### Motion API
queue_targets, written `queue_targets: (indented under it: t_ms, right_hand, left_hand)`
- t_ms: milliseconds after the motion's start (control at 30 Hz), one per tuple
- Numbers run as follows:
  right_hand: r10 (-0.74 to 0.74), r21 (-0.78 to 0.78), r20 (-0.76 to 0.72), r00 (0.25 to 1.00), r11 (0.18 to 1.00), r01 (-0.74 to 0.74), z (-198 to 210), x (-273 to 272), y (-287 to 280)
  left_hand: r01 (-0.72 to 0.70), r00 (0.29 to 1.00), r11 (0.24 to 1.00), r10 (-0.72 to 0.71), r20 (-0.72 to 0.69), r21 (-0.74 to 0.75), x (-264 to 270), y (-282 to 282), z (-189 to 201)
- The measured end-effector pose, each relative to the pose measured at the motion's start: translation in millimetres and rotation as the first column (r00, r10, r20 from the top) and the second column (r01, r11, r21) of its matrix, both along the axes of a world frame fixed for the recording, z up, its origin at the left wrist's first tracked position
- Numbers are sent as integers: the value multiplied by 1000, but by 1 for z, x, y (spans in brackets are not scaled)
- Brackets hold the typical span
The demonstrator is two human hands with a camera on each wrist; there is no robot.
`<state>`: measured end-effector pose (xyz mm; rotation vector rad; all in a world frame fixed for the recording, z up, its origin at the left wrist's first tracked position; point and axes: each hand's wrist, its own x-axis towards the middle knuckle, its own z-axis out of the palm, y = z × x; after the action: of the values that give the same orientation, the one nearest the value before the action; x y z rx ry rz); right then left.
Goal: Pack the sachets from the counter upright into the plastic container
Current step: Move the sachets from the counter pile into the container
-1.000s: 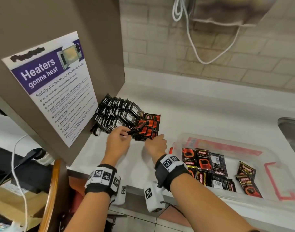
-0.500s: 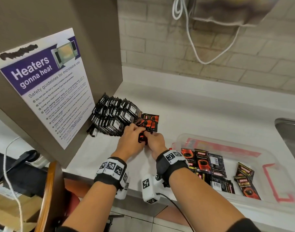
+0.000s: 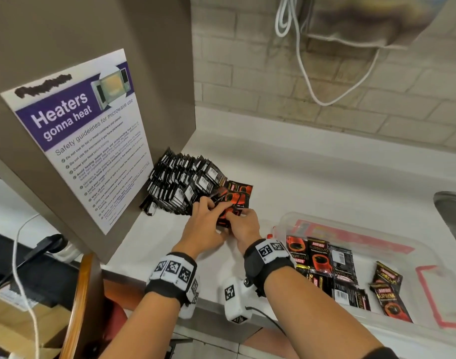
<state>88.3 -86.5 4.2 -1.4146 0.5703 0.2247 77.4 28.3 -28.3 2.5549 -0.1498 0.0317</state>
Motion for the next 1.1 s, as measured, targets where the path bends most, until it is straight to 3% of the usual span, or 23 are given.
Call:
queue_targets:
  t_ms: [100,200,333,533,667,800,967,1100]
  right_hand:
    - [70,-183,9,997,981,-68,1,4,-7]
    - [178,-389,32,984,909,-152,4,10,-19]
    - [210,-438,67,975,885,-161,16,15,-33]
    - [216,-346,94,972,922,-172,36,13,-54]
    - [217,-206,166,962,962,-182,57,5,-78]
    - [223,14,216,951,973,-231,71,-8,-114]
    - [138,176,279,950,965,-192,74,-21,-166]
    - [63,198,303,951,972,-128,70,-31,-207]
  left_hand:
    - [-8,998,994,1,70,110,1,-4,0]
    - [-24,997,982,9,82,189,2,-11,3]
    - [-68,986,981,39,160,183,6,-22,11]
    - [-44,974,981,0,224,188,14,-39,27]
    - [69,982,997,-73,175,33,19,-53,47]
    - [230,958,973,-231,171,26,22,-77,73]
    - [427,904,900,-427,25,-84,26,-108,105]
    - [449,873,870,-476,-108,-206,28,-134,121]
